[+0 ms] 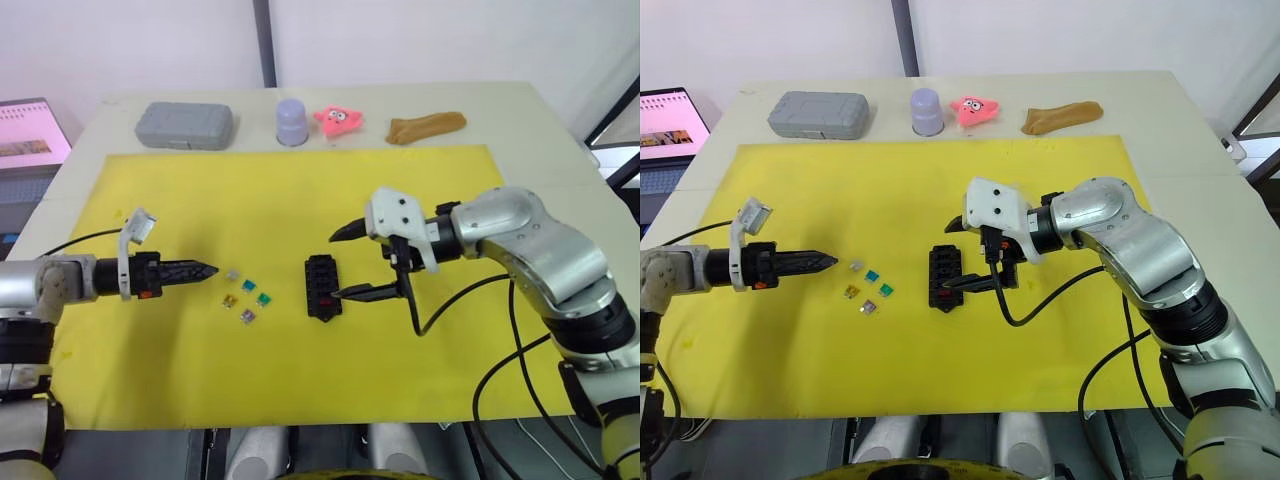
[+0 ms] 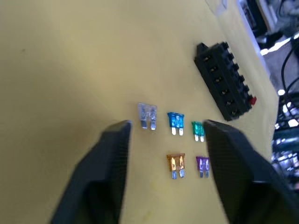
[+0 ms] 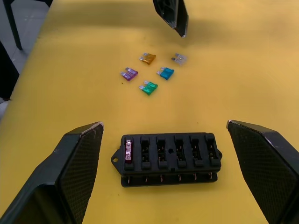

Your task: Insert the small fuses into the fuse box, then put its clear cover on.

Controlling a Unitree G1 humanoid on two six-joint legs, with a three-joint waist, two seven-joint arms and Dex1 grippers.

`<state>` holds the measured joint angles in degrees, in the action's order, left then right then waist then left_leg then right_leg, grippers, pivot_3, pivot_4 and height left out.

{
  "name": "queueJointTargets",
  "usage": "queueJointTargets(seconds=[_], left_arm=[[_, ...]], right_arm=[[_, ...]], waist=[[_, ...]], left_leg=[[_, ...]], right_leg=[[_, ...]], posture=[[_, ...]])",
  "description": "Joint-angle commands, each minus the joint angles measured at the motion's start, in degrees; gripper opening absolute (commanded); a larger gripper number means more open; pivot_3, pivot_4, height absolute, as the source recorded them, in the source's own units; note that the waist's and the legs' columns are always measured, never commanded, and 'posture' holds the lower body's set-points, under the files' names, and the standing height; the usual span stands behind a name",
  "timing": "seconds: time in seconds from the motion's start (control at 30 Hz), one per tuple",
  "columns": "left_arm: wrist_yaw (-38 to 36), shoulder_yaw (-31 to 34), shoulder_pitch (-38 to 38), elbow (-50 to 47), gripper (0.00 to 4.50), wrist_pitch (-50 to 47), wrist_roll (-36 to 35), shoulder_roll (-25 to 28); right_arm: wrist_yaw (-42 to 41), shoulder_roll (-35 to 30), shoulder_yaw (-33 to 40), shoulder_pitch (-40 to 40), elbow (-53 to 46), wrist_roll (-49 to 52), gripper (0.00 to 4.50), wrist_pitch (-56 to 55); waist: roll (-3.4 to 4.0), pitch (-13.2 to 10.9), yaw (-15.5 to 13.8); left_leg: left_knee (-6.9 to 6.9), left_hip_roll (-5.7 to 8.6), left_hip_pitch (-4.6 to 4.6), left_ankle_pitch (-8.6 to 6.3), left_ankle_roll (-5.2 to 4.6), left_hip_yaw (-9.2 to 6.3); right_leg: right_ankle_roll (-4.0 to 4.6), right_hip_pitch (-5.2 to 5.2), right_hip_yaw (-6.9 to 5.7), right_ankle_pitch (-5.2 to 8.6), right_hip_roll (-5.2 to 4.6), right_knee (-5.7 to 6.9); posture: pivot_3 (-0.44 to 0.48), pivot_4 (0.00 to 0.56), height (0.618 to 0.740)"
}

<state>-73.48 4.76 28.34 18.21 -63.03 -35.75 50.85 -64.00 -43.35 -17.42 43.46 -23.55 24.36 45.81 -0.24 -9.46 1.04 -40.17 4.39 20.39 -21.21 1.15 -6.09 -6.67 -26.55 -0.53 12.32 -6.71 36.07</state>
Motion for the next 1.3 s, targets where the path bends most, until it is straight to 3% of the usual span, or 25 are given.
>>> queueJointTargets(seconds=[0.03,0.4,1.13,1.23,1.3], left_arm=[[-0.3,-0.2,1.7,2.7,2.72,-2.0,-0.7,-0.6],[0.1,-3.3,5.8,10.9,2.72,-2.0,1.5,-5.1],[-3.2,-8.2,6.6,11.1,2.72,-0.8,3.8,-8.0],[-3.1,-8.3,6.5,11.5,1.85,-0.3,4.4,-8.2],[-3.1,-8.2,6.5,11.9,0.86,0.1,4.9,-8.3]], right_arm=[[0.7,0.5,0.8,1.1,-2.6,0.5,4.5,0.1],[1.7,0.6,0.5,0.9,-3.4,0.5,4.5,0.5],[3.0,0.1,0.3,0.5,-4.3,-0.2,4.5,0.7],[2.9,0.1,0.3,0.4,-4.3,-0.5,4.5,0.6],[3.0,0.2,0.3,0.4,-4.3,-0.5,4.5,0.6]], waist=[[0.0,0.0,0.0],[-0.01,0.0,-0.4],[-0.01,0.0,-0.5],[-0.01,0.1,-0.5],[-0.01,0.0,-0.4]], left_leg=[[0.0,0.0,-0.01,0.0,0.0,0.01],[-0.05,0.04,-0.02,0.01,0.02,0.0],[-0.11,0.11,-0.02,0.01,0.02,-0.06],[-0.11,0.12,-0.02,0.01,0.02,-0.07],[-0.11,0.12,-0.02,0.01,0.02,-0.06]], right_leg=[[0.0,0.0,0.0,0.0,0.0,-0.01],[0.0,0.03,0.0,0.0,-0.03,0.0],[0.0,0.09,0.0,0.0,-0.07,0.0],[0.0,0.1,0.0,0.0,-0.07,0.0],[0.0,0.09,0.0,0.0,-0.07,0.0]], posture=[[0.0,0.15,0.74],[0.0,0.15,0.74],[0.0,0.15,0.74],[0.0,0.15,0.74],[0.0,0.15,0.74]])
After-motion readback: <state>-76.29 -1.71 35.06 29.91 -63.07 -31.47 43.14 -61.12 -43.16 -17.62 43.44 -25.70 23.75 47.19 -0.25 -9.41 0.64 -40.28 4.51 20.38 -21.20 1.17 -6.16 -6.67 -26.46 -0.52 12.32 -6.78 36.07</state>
